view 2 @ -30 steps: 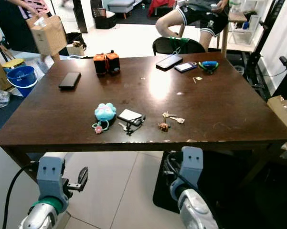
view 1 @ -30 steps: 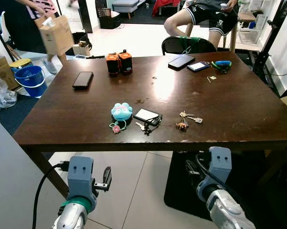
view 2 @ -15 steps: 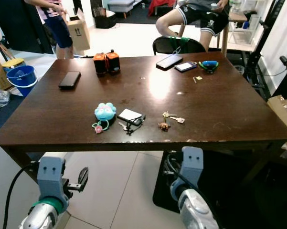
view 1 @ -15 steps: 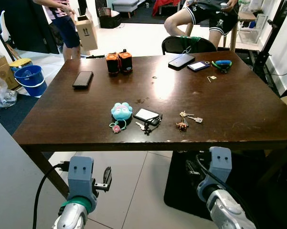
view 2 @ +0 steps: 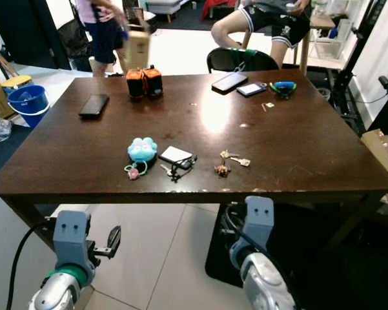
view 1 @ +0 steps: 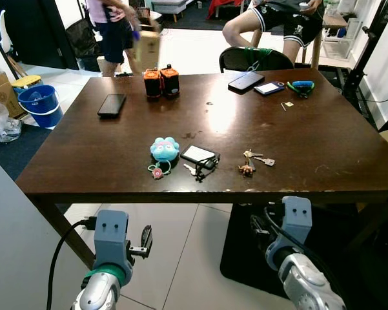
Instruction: Hang keys on a hook
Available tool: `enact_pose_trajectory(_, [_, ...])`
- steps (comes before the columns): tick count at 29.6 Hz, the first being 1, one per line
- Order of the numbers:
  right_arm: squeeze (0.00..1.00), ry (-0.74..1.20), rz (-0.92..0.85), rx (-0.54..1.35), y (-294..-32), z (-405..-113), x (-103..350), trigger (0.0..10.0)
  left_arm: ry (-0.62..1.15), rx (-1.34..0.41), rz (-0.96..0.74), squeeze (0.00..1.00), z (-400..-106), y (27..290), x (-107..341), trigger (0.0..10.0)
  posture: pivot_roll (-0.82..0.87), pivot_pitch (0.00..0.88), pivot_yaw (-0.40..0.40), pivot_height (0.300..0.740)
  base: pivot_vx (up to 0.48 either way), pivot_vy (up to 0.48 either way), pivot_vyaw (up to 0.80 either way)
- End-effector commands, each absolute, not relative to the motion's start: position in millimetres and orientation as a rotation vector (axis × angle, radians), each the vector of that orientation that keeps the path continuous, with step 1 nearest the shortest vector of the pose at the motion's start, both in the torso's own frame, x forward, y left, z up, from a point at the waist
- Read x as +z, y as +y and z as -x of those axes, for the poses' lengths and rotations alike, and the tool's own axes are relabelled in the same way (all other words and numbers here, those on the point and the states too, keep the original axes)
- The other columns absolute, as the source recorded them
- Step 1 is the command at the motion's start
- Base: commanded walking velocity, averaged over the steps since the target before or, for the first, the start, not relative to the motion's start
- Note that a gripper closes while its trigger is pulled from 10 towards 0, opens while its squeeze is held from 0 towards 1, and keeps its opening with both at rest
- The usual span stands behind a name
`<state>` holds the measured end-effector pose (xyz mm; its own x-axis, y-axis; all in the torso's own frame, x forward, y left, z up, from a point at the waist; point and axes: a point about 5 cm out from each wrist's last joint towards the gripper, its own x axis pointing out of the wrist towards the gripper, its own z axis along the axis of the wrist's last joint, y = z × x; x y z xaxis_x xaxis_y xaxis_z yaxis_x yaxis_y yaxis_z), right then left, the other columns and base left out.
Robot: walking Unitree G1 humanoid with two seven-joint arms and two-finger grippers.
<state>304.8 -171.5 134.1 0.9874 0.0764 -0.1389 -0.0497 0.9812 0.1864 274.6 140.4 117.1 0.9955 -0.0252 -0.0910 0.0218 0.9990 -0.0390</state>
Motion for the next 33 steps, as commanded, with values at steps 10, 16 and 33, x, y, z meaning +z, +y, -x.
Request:
enact_pose_trajectory(10, [0.0,0.171,-0.205,0.063,-170.7,-303.4,126.6,10.0,0.124,-0.009,0.033,0.0,-273.4,145.8,109.2,10.0,-0.24,0.162,0.154,0.74,0.0,0.0,0.0])
enact_pose_trajectory(16, [0.0,0.171,-0.207,0.062,-170.5,-302.7,126.2,10.0,0.127,-0.01,0.033,0.0,-273.1,146.8,108.6,10.0,-0.25,0.161,0.155,0.74,0.0,0.0,0.0])
enact_pose_trajectory(33, [0.0,0.17,-0.226,0.061,-165.1,-300.3,126.0,10.0,0.099,0.007,-0.043,0.0,-269.9,154.0,112.9,10.0,-0.19,0.131,0.184,0.74,0.0,0.0,0.0])
